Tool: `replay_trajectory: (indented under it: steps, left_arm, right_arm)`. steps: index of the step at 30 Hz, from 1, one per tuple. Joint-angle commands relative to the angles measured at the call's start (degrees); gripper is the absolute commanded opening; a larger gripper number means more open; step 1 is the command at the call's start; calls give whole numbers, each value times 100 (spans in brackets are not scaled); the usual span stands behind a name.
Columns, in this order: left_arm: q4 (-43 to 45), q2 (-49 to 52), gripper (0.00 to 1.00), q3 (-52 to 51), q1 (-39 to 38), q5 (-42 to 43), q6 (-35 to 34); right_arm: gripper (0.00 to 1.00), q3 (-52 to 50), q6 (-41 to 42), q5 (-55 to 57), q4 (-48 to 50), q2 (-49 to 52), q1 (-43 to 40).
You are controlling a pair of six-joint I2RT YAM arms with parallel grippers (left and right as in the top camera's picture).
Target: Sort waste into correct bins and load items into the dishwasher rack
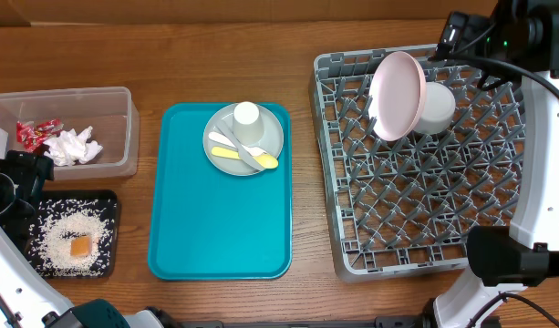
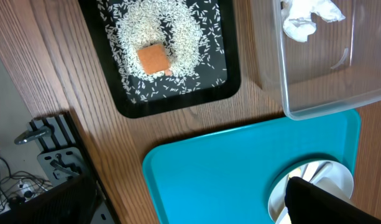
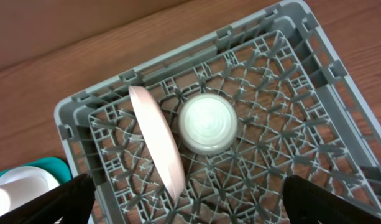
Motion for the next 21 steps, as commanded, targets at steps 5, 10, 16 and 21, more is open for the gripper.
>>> replay_trajectory:
  steps: [5, 10, 16, 21]
  left_arm:
    - [-9, 11, 100, -57, 22, -63, -81]
    - [-9, 11, 100, -57, 22, -63, -81]
    - [-9, 11, 100, -57, 22, -63, -81]
    - [-9, 11, 100, -57, 22, -63, -81]
  right_arm:
    - [100, 4, 39, -1762, 11, -37, -11]
    - [100, -11, 146, -3847, 415, -37, 28]
    - [100, -142, -310, -3521, 769, -37, 916]
    - [100, -354, -306, -1805, 1158, 107, 2212]
